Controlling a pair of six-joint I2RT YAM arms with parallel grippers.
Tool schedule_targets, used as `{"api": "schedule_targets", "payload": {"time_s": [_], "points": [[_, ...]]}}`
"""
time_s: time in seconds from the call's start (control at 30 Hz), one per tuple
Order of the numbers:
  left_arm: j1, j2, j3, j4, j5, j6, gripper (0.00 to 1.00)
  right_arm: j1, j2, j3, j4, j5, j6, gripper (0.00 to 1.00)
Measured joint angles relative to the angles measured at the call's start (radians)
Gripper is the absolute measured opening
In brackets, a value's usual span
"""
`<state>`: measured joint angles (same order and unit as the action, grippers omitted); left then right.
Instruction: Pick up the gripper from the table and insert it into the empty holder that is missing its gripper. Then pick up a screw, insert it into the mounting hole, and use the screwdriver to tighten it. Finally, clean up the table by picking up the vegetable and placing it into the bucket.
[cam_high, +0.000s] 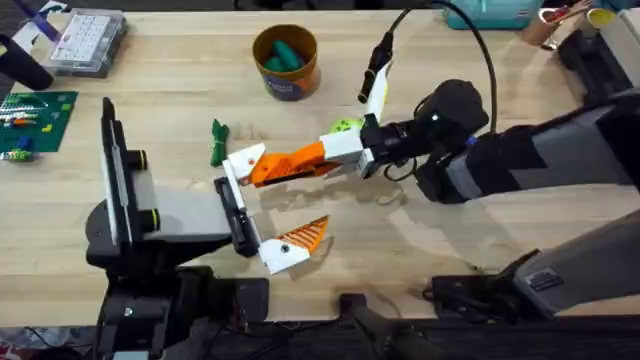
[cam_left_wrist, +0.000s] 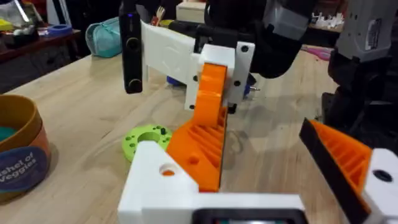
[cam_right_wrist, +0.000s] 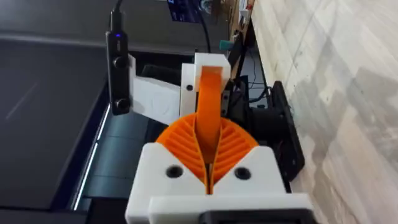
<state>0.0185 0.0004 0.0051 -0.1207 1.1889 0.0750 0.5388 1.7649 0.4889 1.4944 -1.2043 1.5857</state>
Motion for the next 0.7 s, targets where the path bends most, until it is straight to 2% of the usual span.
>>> {"api": "schedule_targets", "payload": {"time_s": [0.7], "points": [[0.005, 0.0, 0.0, 0.001, -0.012, -0.003, 0.988, 0.011, 0.0, 0.133, -0.273, -0.024, -0.136, 0.014]]}}
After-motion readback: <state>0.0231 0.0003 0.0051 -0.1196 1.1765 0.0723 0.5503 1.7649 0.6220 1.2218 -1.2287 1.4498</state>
